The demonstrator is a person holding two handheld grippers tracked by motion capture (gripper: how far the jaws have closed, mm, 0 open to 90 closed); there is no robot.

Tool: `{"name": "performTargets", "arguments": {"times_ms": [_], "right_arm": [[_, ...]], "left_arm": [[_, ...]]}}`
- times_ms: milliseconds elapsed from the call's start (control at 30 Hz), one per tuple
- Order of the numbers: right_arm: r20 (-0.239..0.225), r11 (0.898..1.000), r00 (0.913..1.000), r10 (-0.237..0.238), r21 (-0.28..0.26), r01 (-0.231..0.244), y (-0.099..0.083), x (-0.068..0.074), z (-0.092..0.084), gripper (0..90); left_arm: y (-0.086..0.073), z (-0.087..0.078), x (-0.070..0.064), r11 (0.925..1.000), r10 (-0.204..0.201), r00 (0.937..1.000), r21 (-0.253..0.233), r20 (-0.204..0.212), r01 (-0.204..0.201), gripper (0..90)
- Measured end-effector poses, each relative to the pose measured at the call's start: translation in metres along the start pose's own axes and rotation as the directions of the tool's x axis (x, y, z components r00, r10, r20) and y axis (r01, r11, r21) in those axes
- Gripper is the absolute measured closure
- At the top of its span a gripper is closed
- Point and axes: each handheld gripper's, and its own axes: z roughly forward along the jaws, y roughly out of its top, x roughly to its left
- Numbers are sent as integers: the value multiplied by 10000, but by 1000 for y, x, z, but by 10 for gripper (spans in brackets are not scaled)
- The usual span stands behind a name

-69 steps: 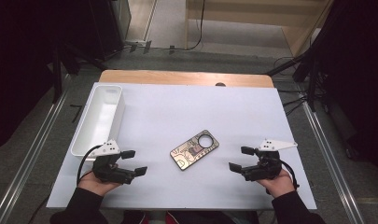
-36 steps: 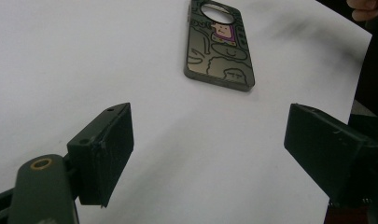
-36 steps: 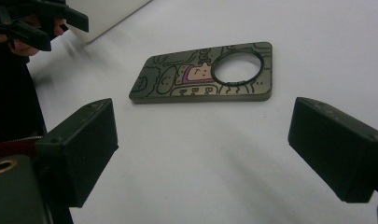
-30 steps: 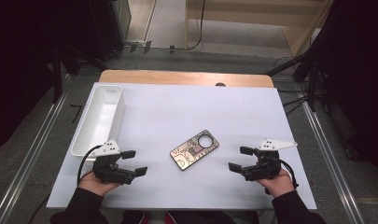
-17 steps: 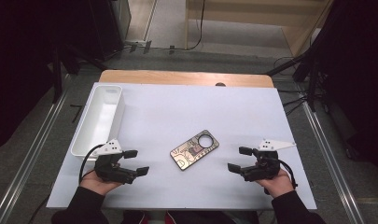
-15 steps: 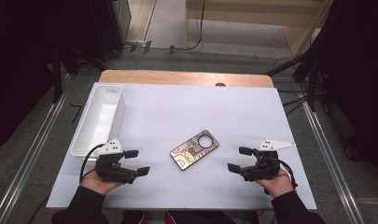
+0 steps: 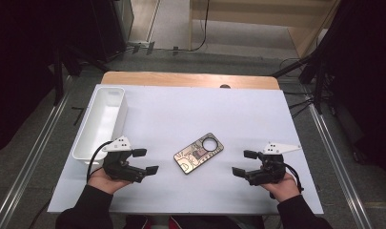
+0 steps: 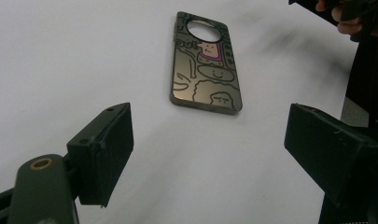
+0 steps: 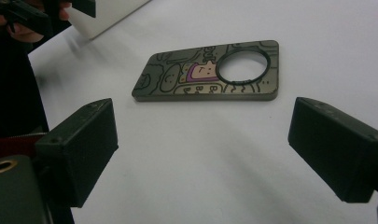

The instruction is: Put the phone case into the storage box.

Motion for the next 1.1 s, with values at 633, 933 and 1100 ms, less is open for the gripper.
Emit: {"name": "performTargets", "arguments": {"times_ms": [633,933,1100], "right_arm": [[27,10000,10000,24,72,-24,0,-1,1,72],[-72,10000,10000,51,46,-51,0,0,1,72],[-16,10000,10000,28,72,-28,0,0,1,72]], "left_arm": [[22,12,-1,9996,270,9994,29,211,-271,149],[33,19,0,9994,342,9991,-22,245,-341,150],[38,24,-1,9991,426,9988,-102,251,-423,150]]}}
